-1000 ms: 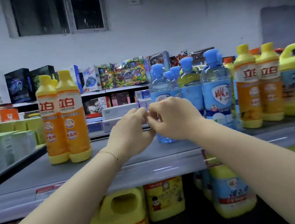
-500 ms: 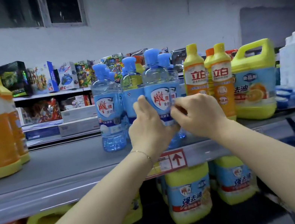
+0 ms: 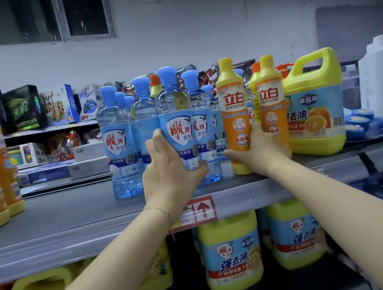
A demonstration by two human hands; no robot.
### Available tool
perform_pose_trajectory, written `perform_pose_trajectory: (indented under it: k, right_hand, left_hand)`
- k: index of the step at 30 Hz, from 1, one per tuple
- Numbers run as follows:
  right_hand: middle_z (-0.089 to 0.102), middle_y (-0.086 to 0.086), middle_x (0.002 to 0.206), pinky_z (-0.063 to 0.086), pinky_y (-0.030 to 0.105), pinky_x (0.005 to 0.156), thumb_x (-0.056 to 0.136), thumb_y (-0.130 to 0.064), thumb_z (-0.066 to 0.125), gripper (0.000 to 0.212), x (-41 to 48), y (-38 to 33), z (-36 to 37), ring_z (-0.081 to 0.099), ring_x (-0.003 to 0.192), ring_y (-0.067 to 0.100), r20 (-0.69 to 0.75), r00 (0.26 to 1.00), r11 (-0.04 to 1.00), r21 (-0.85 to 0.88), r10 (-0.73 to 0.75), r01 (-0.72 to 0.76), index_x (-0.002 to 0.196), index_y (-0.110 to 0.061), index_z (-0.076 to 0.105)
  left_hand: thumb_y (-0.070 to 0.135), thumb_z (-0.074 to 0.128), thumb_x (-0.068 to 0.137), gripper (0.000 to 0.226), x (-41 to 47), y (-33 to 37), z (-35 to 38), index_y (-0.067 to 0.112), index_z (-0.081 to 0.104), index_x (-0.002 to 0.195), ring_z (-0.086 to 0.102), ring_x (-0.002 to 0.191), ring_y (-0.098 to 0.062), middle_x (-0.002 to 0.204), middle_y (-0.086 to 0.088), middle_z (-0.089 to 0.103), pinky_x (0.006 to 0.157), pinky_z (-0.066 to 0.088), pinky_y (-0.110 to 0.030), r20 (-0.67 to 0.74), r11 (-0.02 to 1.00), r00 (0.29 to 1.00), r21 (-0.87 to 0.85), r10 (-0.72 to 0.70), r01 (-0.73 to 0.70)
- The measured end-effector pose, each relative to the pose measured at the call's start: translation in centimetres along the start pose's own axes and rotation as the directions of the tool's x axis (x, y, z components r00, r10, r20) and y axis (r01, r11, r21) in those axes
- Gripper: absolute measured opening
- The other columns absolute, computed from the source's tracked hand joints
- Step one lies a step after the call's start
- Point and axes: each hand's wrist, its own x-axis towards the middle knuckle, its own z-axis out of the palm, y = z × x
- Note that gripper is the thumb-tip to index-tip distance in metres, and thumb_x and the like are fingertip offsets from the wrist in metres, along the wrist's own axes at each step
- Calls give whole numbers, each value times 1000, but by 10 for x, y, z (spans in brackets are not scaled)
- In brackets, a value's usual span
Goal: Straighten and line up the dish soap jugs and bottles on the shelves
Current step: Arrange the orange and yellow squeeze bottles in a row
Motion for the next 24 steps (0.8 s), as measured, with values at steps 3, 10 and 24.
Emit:
perform_pose_trajectory:
  k: [3,10,24]
  right_hand:
    - [61,0,100,45,32,70,82,-55,63,57,-5,2,1,63,93,25,-82,996,999,37,-35,38,117,-17,38]
    - [57,-12,87,46,24,60,81,-50,65,52,-12,-27,-24,60,72,8,-369,928,900,388,-46,199,116,-19,43]
    - [58,-17,74,51,25,60,70,-45,76,45,-92,-154,7,61,68,0,-207,937,783,516,-280,348,97,-22,47]
  left_hand:
    - [50,73,76,100,0,0,0,10,13,145,61,95,-31,136,-9,33,66,44,-35,-10,1000,1000,-21,-4,4]
    - [50,66,84,81,1,-3,1,28,13,141,60,68,-31,125,-7,32,56,53,-43,-39,995,995,-33,96,-97]
    - [43,78,69,50,2,-39,-91,19,56,105,65,79,-22,93,-10,61,64,58,-30,14,545,999,-838,-31,28]
